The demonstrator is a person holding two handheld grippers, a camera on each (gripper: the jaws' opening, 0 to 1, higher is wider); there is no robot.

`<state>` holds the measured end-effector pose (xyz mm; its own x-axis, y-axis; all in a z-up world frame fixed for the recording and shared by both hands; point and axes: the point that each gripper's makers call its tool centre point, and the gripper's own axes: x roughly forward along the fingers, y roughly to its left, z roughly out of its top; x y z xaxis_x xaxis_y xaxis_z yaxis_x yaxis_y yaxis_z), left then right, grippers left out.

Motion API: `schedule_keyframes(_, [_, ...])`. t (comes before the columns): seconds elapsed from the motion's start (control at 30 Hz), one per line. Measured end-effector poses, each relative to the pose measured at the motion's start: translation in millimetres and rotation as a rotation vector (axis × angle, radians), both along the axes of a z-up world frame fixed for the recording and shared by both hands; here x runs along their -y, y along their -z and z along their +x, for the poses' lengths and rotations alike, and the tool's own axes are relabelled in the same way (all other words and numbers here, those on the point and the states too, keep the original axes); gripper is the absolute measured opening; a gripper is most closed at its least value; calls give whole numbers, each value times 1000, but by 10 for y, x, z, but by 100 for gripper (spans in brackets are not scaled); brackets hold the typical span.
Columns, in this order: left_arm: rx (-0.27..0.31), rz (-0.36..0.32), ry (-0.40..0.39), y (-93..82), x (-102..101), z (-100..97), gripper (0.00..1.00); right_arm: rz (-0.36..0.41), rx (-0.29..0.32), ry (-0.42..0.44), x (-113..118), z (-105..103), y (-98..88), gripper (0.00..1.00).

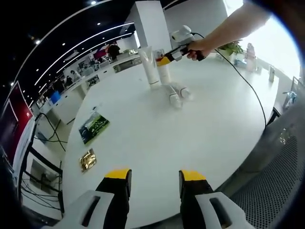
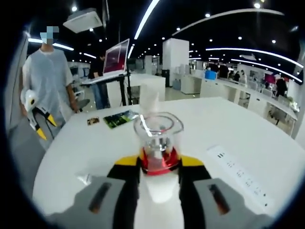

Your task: Arrange the skincare products in the storage area until every visible bottle or jar stands upright without overlapping.

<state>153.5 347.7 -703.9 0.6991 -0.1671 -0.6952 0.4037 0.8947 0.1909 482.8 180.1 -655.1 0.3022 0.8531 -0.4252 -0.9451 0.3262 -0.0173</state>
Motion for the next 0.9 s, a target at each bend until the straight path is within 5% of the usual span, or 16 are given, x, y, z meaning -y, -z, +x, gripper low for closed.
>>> schedule_keyframes(0.63, [-5, 10, 4, 14, -2, -17, 42, 63, -61, 100, 95, 93, -45, 42])
schedule_keyframes(0.9, [9, 0, 2, -17, 17, -3, 42, 128, -121, 253, 358, 20, -54, 56])
